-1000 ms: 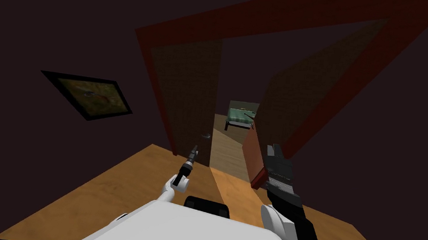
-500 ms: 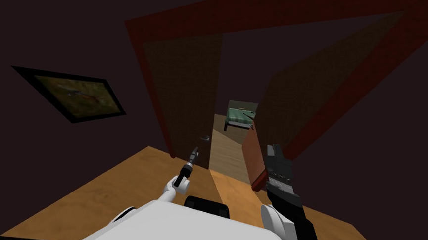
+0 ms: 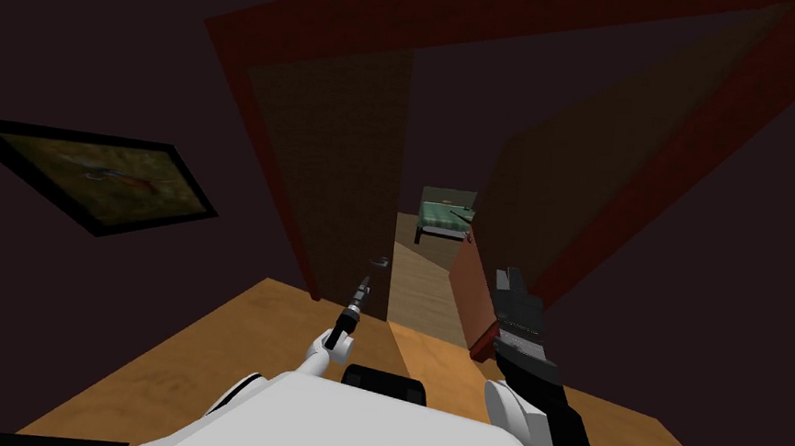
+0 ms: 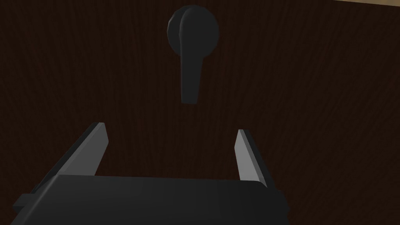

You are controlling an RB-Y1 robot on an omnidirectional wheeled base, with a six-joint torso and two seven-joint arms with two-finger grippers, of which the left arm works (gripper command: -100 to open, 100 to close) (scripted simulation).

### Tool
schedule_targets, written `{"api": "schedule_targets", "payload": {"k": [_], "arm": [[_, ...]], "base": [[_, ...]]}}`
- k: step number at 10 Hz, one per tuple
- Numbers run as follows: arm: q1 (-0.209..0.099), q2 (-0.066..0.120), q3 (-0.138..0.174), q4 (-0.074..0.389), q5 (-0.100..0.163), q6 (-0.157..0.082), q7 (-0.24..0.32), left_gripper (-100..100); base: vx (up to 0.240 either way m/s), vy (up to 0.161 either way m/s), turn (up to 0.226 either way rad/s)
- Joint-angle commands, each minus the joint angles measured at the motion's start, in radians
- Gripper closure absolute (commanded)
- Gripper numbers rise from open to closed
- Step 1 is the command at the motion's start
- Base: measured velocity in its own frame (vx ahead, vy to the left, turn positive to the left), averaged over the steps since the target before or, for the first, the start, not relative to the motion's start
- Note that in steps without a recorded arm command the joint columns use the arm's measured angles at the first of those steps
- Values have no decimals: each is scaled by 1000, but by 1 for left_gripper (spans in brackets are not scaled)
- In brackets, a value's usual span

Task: Push the door open

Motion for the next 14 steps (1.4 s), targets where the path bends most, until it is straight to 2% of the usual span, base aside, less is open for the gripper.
{"api": "schedule_targets", "payload": {"k": [1,2,5,10,11,12,14], "arm": [[0,0,0,0,0,0,0,-100],[0,9,3,3,1,-1,-2,-100],[1,15,8,8,3,-5,-4,-100],[3,2,17,16,6,-13,-7,-100],[2,5,16,15,6,-11,-6,-100],[2,5,16,15,6,-11,-6,100],[2,5,16,15,6,-11,-6,100]], "base": [[69,26,-8],[122,-1,-29],[202,-27,-25],[183,-9,-24],[90,-9,0],[-14,3,3],[-22,7,-11]]}}
